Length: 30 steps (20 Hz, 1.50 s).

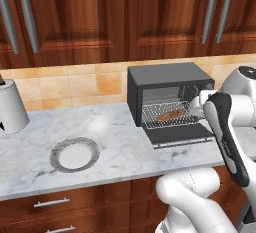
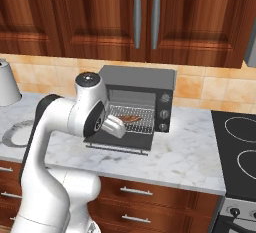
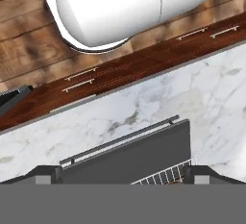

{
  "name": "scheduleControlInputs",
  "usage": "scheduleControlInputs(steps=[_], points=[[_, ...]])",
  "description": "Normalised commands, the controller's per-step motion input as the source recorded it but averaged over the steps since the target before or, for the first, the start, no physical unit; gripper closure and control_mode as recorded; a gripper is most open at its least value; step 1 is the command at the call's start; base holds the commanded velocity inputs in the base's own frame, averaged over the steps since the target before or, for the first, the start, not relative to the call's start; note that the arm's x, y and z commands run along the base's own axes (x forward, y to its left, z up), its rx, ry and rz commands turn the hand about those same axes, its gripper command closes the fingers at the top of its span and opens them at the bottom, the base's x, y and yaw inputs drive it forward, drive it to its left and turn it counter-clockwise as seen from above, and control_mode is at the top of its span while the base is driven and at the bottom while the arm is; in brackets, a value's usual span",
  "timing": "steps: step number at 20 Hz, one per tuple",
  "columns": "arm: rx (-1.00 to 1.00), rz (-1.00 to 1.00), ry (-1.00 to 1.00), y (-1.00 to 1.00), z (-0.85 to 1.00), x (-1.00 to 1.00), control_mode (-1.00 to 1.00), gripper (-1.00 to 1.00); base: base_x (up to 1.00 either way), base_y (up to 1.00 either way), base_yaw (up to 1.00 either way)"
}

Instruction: Pull the toaster oven rack outwards. Pick up the baguette from the plate and place it on the toaster oven rack. Close the toaster oven door fully and set the temperature to the lowest setting.

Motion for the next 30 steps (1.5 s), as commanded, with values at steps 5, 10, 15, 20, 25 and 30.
scheduleControlInputs(steps=[5,10,15,20,25,30], points=[[-0.06,0.08,0.0,0.08,-0.19,0.0,-1.0,-1.0,0.0,0.0,0.0],[-0.05,0.0,0.0,0.06,-0.21,0.0,-1.0,-1.0,0.0,0.0,0.0],[-0.05,0.0,0.0,0.05,-0.13,0.01,-1.0,-1.0,0.0,0.0,0.0],[-0.02,0.03,0.0,0.0,-0.1,0.08,-1.0,-1.0,0.0,0.0,0.0],[0.0,0.08,0.0,0.0,-0.1,0.19,-1.0,-1.0,0.0,0.0,0.0],[-0.02,0.09,0.01,0.0,-0.15,0.31,-1.0,-1.0,0.0,0.0,0.0]])
